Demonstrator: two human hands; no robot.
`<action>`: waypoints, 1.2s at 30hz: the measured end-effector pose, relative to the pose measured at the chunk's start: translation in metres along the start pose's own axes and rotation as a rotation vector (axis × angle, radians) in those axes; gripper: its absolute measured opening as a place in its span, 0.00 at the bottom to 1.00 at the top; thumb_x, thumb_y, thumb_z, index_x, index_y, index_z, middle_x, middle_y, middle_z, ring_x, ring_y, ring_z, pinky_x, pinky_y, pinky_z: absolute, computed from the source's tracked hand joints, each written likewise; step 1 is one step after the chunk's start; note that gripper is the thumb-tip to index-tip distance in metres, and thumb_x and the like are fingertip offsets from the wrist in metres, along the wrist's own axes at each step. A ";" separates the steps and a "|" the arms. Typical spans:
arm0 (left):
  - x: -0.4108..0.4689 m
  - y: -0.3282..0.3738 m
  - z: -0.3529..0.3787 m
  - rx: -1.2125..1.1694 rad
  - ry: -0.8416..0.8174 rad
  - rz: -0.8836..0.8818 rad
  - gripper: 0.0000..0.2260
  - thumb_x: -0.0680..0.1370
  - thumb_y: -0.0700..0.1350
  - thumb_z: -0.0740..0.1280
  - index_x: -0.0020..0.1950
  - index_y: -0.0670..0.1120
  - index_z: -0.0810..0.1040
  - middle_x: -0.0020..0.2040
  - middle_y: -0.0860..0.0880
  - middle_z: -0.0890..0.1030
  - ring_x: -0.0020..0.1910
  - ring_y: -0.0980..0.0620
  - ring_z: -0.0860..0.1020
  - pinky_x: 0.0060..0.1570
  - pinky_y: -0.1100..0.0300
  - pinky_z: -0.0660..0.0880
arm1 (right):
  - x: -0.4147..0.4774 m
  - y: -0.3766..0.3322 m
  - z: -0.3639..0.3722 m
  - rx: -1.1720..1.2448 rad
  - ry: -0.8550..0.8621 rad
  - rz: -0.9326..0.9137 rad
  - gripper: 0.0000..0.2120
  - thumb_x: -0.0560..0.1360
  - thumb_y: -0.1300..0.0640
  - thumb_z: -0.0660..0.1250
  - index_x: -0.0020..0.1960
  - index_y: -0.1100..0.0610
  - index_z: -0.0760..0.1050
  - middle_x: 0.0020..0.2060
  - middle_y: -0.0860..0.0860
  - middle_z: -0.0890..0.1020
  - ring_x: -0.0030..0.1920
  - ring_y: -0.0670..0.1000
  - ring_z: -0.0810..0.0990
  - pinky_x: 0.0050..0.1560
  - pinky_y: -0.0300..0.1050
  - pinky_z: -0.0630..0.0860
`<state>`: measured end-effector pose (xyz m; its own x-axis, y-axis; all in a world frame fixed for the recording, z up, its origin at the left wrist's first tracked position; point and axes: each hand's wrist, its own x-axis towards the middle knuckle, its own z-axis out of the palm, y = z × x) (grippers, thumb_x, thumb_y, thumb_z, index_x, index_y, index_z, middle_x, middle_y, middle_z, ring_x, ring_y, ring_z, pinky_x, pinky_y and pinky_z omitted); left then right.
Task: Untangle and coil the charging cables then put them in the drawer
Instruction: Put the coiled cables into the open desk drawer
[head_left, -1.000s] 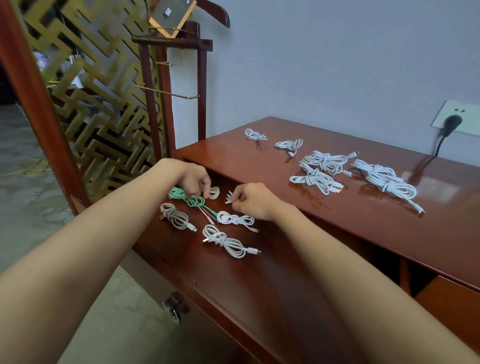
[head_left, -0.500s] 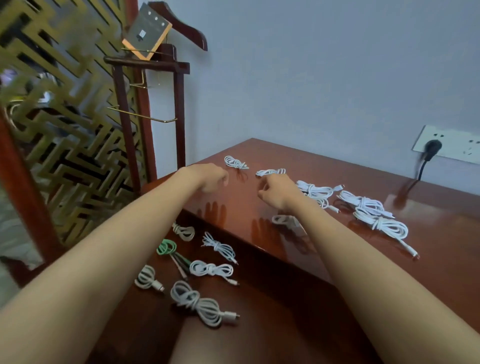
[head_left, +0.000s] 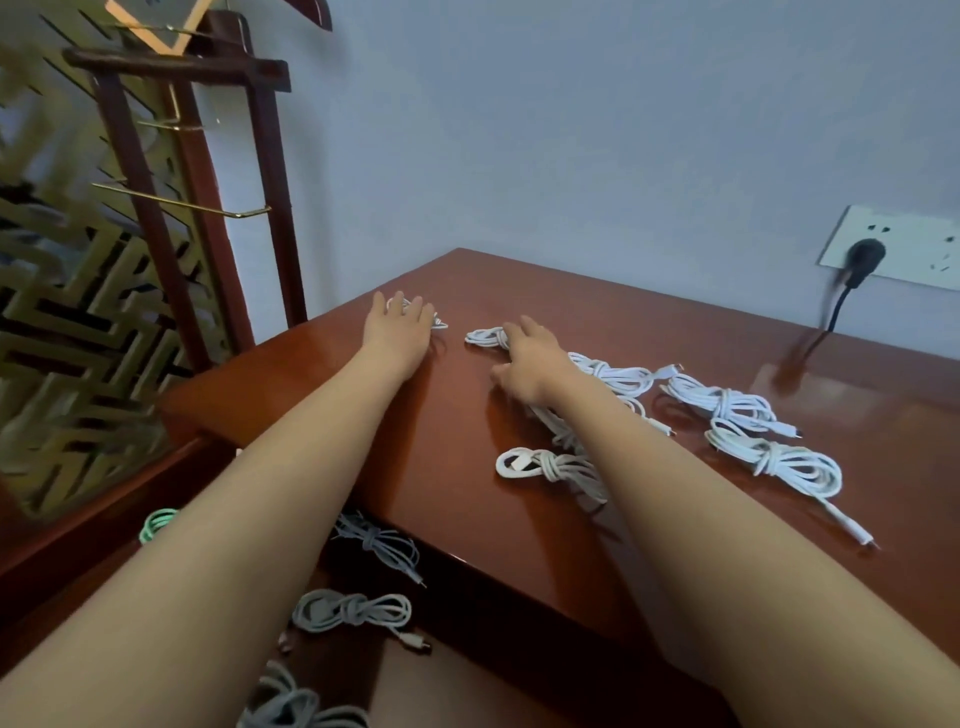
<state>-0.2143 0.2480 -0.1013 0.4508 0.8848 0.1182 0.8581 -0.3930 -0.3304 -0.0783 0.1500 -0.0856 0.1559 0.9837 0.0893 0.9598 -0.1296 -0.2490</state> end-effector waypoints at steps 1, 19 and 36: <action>0.003 0.002 0.002 0.011 -0.004 -0.013 0.21 0.82 0.39 0.44 0.76 0.43 0.49 0.78 0.45 0.50 0.76 0.42 0.48 0.73 0.46 0.47 | 0.004 0.000 0.000 -0.011 -0.004 0.005 0.29 0.78 0.54 0.60 0.74 0.62 0.55 0.74 0.59 0.54 0.73 0.60 0.54 0.72 0.51 0.56; -0.003 -0.015 0.009 -0.136 0.165 0.153 0.23 0.79 0.34 0.50 0.75 0.41 0.53 0.74 0.42 0.61 0.74 0.46 0.58 0.70 0.51 0.52 | 0.019 -0.027 0.000 0.074 0.031 0.111 0.17 0.75 0.64 0.63 0.62 0.66 0.68 0.64 0.62 0.66 0.59 0.62 0.73 0.58 0.47 0.69; 0.008 -0.016 0.001 -0.203 -0.035 0.060 0.28 0.77 0.34 0.54 0.76 0.41 0.49 0.72 0.38 0.63 0.71 0.40 0.63 0.68 0.48 0.59 | 0.000 -0.046 0.004 0.081 -0.086 0.101 0.24 0.76 0.60 0.60 0.69 0.65 0.58 0.69 0.61 0.60 0.66 0.64 0.65 0.63 0.52 0.66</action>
<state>-0.2246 0.2615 -0.0962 0.4966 0.8651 0.0706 0.8636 -0.4843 -0.1402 -0.1231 0.1566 -0.0780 0.2272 0.9736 -0.0224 0.9176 -0.2218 -0.3298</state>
